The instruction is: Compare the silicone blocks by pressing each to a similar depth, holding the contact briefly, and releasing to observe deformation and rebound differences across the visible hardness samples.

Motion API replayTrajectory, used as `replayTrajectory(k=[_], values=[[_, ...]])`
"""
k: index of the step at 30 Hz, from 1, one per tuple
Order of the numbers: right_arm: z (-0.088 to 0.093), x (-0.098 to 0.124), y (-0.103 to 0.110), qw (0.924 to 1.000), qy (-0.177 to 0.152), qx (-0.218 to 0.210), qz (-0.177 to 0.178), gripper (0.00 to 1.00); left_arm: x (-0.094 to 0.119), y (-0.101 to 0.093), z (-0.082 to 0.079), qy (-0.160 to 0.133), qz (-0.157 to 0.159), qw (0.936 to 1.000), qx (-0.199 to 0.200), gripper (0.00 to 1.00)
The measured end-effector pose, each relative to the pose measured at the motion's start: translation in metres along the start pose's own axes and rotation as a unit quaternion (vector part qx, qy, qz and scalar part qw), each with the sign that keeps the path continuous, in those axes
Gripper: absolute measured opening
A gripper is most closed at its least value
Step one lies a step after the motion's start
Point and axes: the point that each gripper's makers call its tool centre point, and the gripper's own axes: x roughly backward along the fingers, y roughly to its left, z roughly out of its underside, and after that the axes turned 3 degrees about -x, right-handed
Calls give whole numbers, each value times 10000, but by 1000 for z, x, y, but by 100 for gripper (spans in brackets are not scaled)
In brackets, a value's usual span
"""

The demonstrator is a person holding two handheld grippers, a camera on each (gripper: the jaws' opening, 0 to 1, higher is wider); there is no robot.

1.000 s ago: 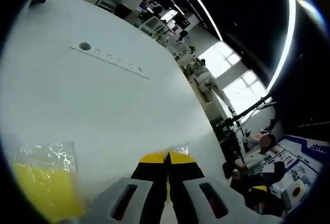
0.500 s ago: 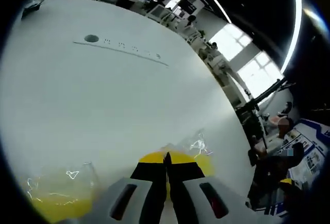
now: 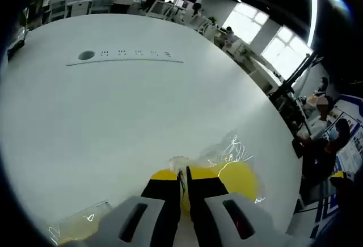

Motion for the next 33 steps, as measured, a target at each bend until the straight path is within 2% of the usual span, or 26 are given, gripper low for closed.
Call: replayTrajectory(k=[8, 12, 14, 15, 17, 19, 24, 26, 33], values=[[0, -3, 5, 10000, -13, -2, -96, 81, 6, 6, -1, 38, -133, 9993, -344, 13], [2, -3, 6, 9999, 13, 7, -116, 81, 10, 8, -3, 31, -230, 9973, -699, 18], [1, -4, 7, 9999, 1, 10, -125, 81, 12, 10, -2, 130, -287, 9954, -909, 24], [0, -4, 7, 9999, -4, 9, -132, 81, 14, 13, -4, 120, -390, 9930, -1106, 27], [-1, -5, 8, 9999, -28, 17, -151, 81, 17, 10, -7, 106, -385, 9908, -1291, 31], [-2, -6, 9, 9998, -28, 22, -178, 81, 20, 9, -9, 115, -386, 9891, -1414, 32], [-5, -8, 13, 9997, -63, 47, -233, 81, 33, 9, -13, 120, -504, 9785, -1996, 35], [-5, -10, 17, 9996, -42, 85, -269, 81, 39, 10, -13, 150, -562, 9749, -2148, 38], [-6, -14, 28, 9989, 13, 187, -424, 80, 61, 14, -10, 127, -676, 9639, -2572, 40]])
